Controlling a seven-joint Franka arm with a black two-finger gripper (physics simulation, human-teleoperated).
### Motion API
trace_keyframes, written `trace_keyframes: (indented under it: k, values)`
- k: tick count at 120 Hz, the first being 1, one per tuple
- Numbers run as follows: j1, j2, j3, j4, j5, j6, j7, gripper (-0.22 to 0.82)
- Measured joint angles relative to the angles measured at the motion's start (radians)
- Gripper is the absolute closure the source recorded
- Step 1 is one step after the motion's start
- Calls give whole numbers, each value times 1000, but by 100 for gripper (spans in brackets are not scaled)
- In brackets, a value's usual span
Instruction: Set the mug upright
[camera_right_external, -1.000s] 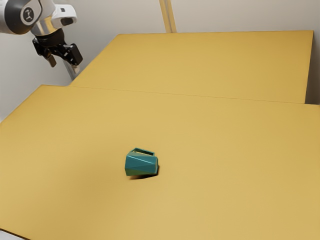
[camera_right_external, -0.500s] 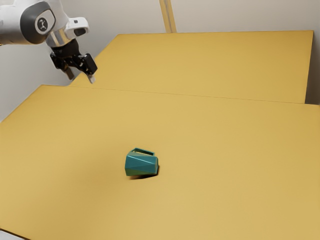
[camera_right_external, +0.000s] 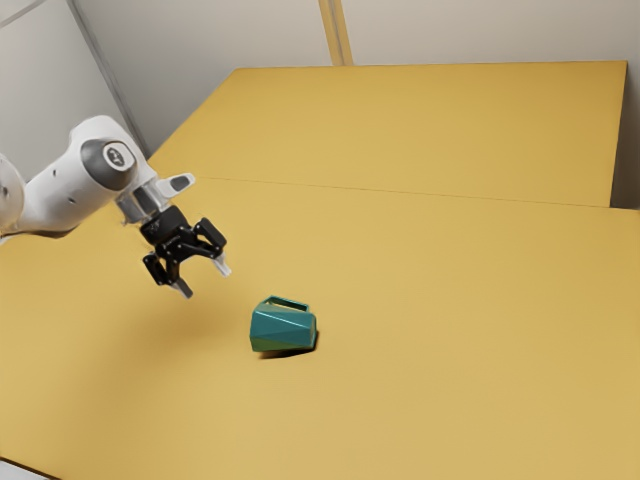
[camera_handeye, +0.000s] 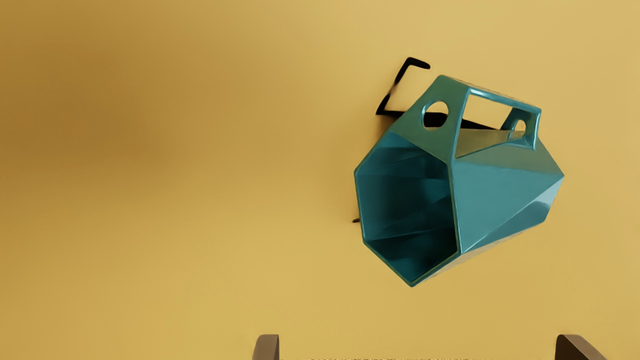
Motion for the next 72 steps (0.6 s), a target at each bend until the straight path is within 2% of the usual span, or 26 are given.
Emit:
trace_keyframes:
  k: [12, 72]
  values:
    - [-37, 39, -1, -18, -75, 4, -2, 0]
    - [-29, 155, -9, -14, -289, 31, -1, 0]
